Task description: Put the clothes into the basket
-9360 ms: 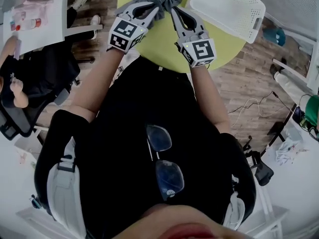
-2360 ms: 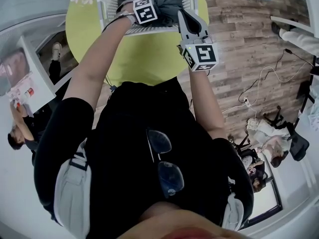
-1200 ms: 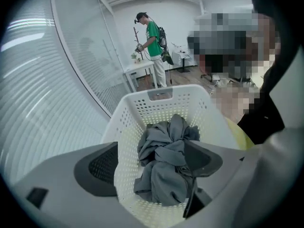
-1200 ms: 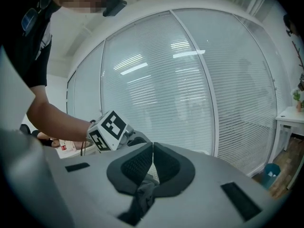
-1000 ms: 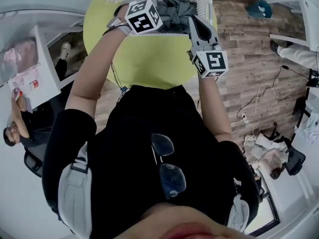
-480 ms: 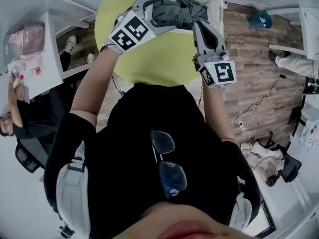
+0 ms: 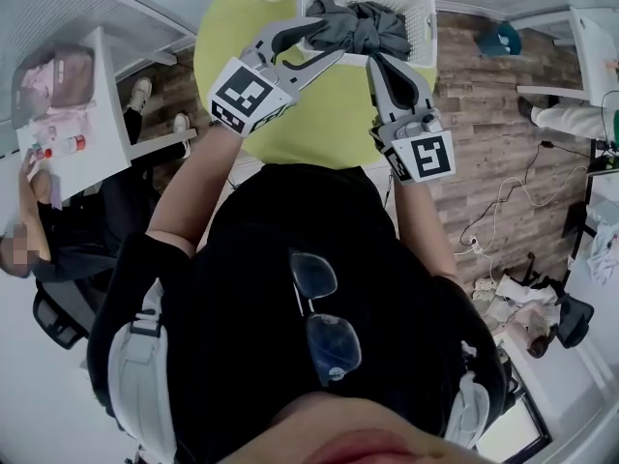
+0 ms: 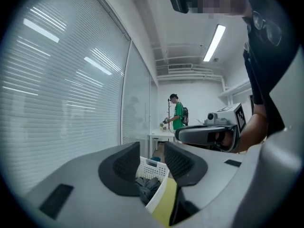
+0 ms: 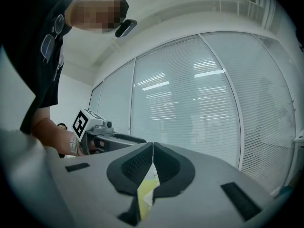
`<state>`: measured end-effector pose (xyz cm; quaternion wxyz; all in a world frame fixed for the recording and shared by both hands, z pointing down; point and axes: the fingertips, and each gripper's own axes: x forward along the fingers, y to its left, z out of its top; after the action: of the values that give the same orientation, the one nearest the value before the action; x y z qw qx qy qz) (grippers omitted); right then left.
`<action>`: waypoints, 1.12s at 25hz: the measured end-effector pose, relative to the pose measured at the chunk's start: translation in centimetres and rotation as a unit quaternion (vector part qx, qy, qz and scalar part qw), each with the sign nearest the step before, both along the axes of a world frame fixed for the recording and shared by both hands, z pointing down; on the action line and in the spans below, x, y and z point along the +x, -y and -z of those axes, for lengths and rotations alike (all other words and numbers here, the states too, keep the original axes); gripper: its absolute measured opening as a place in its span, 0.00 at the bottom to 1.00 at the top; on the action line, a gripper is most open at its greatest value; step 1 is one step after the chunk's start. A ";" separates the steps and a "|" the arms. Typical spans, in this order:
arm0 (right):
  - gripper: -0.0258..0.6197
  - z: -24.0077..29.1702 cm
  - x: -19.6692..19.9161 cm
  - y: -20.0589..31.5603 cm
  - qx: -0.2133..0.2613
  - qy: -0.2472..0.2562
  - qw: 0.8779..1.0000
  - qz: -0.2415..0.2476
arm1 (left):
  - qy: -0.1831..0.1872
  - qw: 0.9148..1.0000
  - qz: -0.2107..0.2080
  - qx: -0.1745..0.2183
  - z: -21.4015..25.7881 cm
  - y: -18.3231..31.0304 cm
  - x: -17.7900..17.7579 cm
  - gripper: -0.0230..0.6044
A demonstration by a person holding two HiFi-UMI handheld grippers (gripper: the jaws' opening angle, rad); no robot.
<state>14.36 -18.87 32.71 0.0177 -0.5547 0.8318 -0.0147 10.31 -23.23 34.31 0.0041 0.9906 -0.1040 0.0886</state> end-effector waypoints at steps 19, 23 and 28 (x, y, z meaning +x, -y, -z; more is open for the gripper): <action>0.08 -1.9 -6.8 -3.2 -0.012 -0.013 1.000 0.011 | -0.042 0.999 0.014 0.010 -1.9 -5.5 -5.6 0.05; 0.08 -2.0 -7.0 -3.4 -0.014 -0.017 1.000 0.011 | -0.041 0.999 0.012 0.013 -1.9 -5.9 -5.8 0.05; 0.08 -1.7 -7.4 -3.7 -0.010 -0.016 1.000 0.014 | -0.045 0.999 0.012 0.012 -1.7 -6.2 -6.1 0.05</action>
<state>6.93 -15.22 34.41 -0.0013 -0.5434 0.8393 -0.0142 4.23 -17.07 35.98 -0.0023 0.9922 -0.1170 0.0428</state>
